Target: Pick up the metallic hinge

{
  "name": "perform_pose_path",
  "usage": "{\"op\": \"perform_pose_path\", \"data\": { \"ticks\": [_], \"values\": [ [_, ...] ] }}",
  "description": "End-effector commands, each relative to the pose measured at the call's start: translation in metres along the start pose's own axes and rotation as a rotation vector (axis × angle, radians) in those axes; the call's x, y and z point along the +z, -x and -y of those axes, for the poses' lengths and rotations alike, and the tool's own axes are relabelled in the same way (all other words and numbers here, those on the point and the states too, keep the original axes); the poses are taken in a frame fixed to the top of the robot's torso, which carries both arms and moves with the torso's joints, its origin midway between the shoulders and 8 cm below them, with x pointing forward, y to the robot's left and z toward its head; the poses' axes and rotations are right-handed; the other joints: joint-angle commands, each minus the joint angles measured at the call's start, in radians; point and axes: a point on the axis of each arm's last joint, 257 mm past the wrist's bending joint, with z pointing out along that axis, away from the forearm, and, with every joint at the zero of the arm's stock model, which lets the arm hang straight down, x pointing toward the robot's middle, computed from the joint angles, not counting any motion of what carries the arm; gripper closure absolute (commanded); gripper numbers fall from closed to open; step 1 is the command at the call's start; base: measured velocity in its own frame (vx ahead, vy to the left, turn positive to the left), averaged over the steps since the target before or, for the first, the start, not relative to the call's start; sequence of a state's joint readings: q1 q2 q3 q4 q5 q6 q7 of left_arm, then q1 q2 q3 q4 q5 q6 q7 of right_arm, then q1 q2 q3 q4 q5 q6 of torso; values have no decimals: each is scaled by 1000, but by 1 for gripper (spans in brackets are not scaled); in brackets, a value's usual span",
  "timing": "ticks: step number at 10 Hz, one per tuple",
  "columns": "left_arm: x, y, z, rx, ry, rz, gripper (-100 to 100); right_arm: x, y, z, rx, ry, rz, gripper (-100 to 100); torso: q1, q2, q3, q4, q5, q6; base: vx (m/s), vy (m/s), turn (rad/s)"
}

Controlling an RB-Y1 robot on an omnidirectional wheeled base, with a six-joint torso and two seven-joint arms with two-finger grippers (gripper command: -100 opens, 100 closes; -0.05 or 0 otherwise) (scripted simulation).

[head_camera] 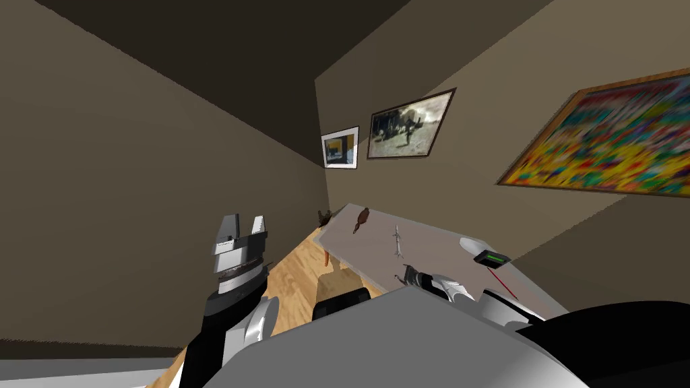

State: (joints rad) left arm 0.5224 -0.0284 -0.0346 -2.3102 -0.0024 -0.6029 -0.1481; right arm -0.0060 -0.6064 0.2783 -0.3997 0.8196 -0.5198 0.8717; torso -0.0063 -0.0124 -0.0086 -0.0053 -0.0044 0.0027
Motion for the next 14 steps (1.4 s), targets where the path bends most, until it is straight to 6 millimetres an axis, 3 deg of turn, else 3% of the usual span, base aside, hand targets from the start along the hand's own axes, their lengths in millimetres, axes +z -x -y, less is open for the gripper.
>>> {"op": "perform_pose_path", "data": {
  "ticks": [1,3,4,6,7,9,10,14],
  "values": [
    [0,0,0,0,0,0,0,-5,0,-7,-50,25,23,-100,0,0,0,0,0,0,144,45,-186],
    [0,0,0,0,0,0,0,-5,0,-8,-52,26,22,-100,-3,4,2,1,0,-2,39,16,34],
    [0,0,0,0,0,0,0,-7,-4,-23,-89,59,37,-100,-4,7,4,2,-1,-2,97,16,-358],
    [0,0,0,0,0,0,0,-8,-4,-22,-92,58,37,-100,-1,2,1,1,-1,-2,104,57,-117],
    [0,0,0,0,0,0,0,-10,-11,-40,-113,93,41,-100,-2,4,2,1,-1,-2,119,63,-296],
    [0,0,0,0,0,0,0,-11,-8,-39,-128,93,55,-100,-2,2,1,1,0,-2,97,36,-140],
    [0,0,0,0,0,0,0,-14,-13,-58,-146,129,68,-100,-4,3,2,1,-1,-2,159,44,-313],
    [0,0,0,0,0,0,0,-15,-10,-57,-158,128,77,-100,-5,7,4,2,-1,-2,54,29,-48]
  ]
}}
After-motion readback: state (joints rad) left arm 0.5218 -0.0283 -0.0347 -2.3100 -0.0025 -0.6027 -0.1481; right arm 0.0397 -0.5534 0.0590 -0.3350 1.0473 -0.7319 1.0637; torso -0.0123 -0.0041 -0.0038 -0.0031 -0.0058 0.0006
